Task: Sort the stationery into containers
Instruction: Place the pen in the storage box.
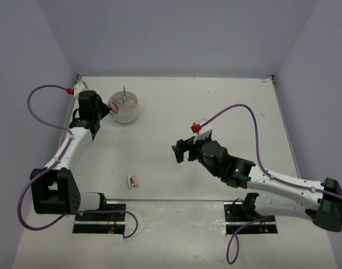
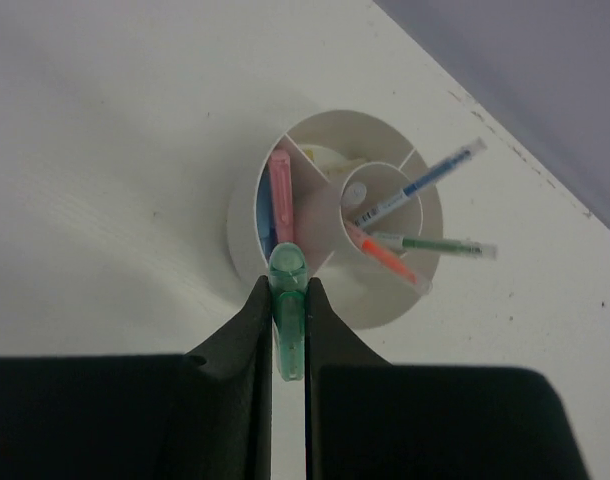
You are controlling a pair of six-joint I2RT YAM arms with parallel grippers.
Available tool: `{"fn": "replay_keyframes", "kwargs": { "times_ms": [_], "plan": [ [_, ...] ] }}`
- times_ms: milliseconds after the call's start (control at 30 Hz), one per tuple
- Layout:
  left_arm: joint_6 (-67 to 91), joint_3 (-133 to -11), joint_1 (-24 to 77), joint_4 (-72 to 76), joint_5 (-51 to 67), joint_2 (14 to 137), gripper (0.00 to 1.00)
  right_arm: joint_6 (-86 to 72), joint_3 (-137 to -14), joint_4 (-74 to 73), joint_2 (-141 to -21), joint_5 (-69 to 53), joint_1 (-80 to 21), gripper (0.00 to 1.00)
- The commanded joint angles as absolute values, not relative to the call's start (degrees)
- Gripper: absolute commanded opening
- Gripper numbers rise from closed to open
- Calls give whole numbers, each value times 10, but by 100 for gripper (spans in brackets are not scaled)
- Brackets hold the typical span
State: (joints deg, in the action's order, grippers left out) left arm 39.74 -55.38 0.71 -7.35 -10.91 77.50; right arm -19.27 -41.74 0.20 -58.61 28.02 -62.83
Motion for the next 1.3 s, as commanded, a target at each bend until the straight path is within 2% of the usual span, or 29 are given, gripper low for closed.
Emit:
{"fn": "replay_keyframes", "kwargs": {
  "times_ms": [0,267,367,600,633,667,833,933,1033,1067,1167,1233,1267],
  "plan": [
    [382,-624,0,-55,-123,820,0,-194,-424,3,-596,311,-626,99],
    [387,-644,-18,-39,-109,891,0,-200,-442,-22,-622,316,-626,99],
    [389,-642,-18,-27,-115,902,6,-202,-444,-22,-630,315,-626,99],
    [390,-661,-23,-11,-88,937,9,-202,-458,-24,-664,308,-626,99],
    [391,-660,-23,-10,-83,940,12,-202,-461,-27,-671,309,-626,99],
    [393,-660,-23,-10,-80,944,19,-202,-466,-31,-678,309,-626,99],
    [403,-639,-23,-10,-80,926,65,-206,-474,-38,-694,304,-626,99],
    [410,-611,-24,-12,-82,885,81,-213,-485,-40,-710,269,-626,99],
    [415,-564,-21,-20,-67,802,92,-236,-534,-74,-745,220,-627,98],
    [415,-549,-20,-20,-64,774,100,-246,-550,-88,-761,202,-627,97],
    [405,-500,-19,-28,-43,659,100,-305,-635,-158,-838,138,-638,93],
    [377,-490,-19,-73,-27,553,100,-345,-711,-240,-920,138,-670,91],
    [369,-490,-18,-76,-25,548,100,-359,-734,-244,-924,144,-671,91]
  ]
}}
